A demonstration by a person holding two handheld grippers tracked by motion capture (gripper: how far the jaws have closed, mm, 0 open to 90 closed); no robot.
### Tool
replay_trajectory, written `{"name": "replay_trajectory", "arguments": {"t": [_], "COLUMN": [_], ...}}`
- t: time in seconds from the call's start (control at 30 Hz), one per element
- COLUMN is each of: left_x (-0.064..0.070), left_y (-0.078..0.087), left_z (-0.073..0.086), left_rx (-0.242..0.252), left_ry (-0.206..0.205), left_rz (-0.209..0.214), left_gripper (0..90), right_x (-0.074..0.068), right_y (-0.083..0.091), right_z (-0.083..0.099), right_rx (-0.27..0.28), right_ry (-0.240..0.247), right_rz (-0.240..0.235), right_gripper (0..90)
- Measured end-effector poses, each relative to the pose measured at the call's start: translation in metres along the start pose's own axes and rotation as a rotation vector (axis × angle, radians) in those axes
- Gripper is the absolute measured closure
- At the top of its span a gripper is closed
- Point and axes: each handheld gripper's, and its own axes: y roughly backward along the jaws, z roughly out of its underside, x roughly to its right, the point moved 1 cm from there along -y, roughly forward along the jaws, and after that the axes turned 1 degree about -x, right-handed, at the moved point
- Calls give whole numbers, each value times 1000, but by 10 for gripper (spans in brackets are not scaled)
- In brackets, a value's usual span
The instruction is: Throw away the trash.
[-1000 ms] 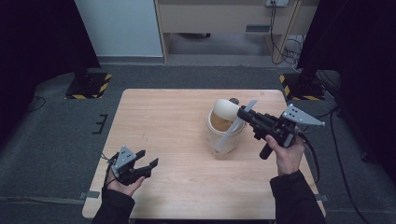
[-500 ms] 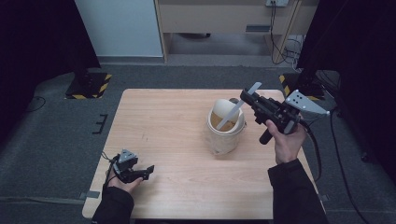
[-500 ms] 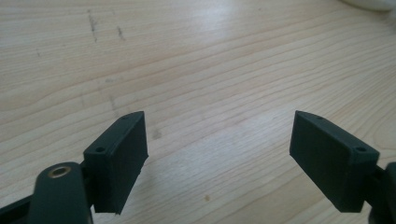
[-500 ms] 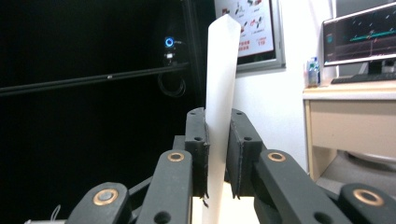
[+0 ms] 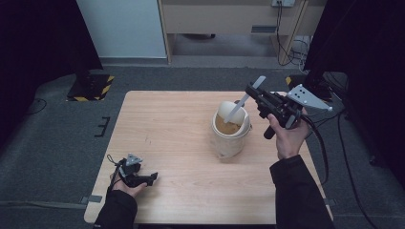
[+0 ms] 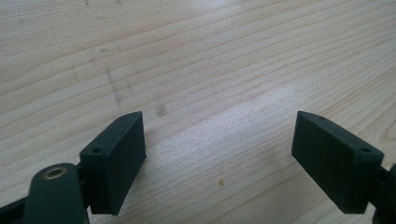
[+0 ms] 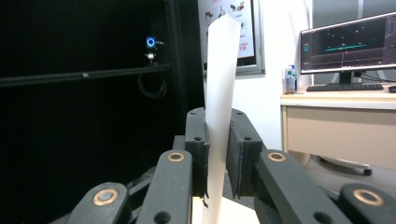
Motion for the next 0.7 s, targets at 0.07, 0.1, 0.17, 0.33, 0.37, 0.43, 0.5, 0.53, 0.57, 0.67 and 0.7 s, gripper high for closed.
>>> {"name": "replay_trajectory", "arguments": {"t": [0.07,0.1,0.17,0.33,0.37,0.43,0.5,0.53,0.57,0.67,0.7], "left_x": [1,1,1,2,2,2,2,2,2,2,2], "left_y": [-1,-1,-1,-1,-1,-1,-1,-1,-1,-1,-1], "left_z": [0,0,0,0,0,0,0,0,0,0,0], "left_rx": [-5,-7,-8,-10,-11,-10,-9,-9,-9,-9,-10], "left_ry": [-3,-7,-12,-24,-24,-23,-20,-15,-17,-15,-16], "left_rz": [2,3,5,4,4,4,6,10,8,11,11], "left_gripper": [165,164,163,160,160,160,160,161,160,160,160], "right_x": [-1,-1,-1,0,0,2,3,2,2,1,1], "right_y": [-4,-5,-7,-12,-13,-15,-17,-18,-19,-22,-23], "right_z": [5,6,11,23,25,30,34,36,39,46,49], "right_rx": [-15,-21,-29,-58,-62,-67,-76,-83,-83,-98,-103], "right_ry": [11,14,14,34,35,36,38,44,44,49,48], "right_rz": [3,4,6,14,15,17,19,19,17,15,14], "right_gripper": [802,802,802,803,803,802,802,802,802,802,802]}}
